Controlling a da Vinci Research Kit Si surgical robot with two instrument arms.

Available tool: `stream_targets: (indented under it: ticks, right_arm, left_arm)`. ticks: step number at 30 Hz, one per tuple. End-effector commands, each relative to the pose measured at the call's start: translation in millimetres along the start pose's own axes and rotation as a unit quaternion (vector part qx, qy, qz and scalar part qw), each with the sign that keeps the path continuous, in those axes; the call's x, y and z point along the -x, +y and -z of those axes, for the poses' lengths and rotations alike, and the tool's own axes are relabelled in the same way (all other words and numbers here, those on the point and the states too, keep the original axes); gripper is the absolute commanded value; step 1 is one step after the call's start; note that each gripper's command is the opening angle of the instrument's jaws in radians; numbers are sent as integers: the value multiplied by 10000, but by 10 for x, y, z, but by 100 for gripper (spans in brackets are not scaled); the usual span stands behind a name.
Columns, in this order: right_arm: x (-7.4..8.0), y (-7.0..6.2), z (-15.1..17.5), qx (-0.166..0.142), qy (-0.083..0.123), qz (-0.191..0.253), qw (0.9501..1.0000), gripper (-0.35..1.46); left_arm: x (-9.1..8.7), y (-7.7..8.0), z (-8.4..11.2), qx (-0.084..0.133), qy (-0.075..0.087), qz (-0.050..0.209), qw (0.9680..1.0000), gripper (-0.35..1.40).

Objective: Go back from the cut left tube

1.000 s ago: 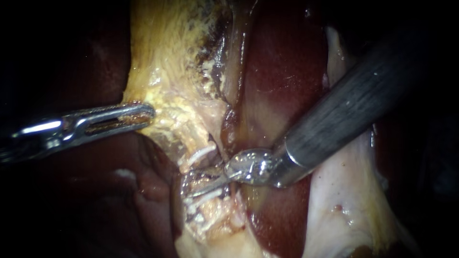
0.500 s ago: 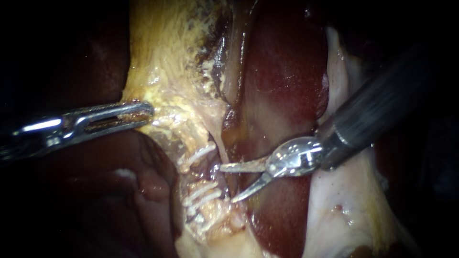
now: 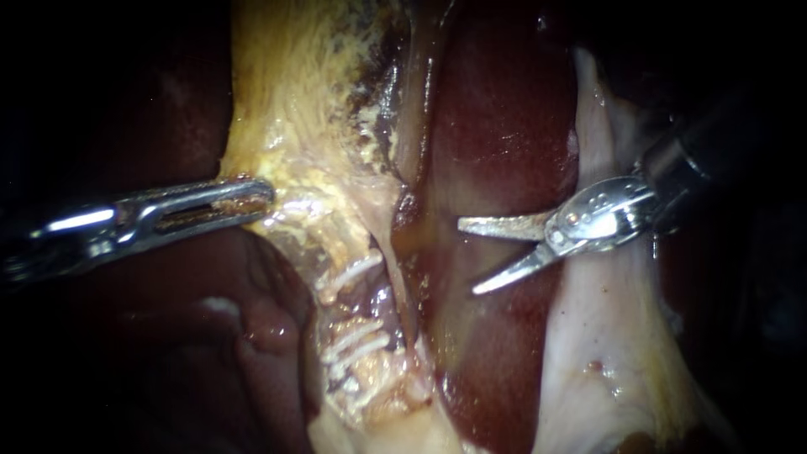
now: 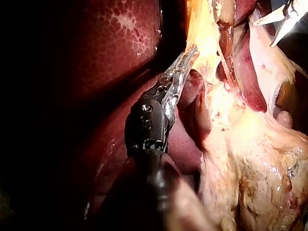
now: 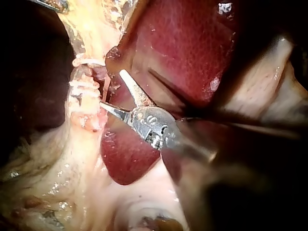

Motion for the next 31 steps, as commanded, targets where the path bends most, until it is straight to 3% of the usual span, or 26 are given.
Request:
stream_targets:
  ticks: [1,9,19,31]
  right_arm:
    - [1,-2,-2,-25,-8,-37,10000,143]
    - [3,-8,-8,-67,8,-32,10000,143]
    - [2,-8,-9,-65,7,-33,10000,143]
    - [1,-8,-8,-65,7,-35,10000,143]
  left_arm:
    - [0,1,-3,14,-7,0,10000,-35]
    - [2,16,-36,43,11,-19,10000,-35]
    - [4,2,-82,-46,148,-6,9999,-35]
    - [6,2,-87,-61,156,-9,9999,-35]
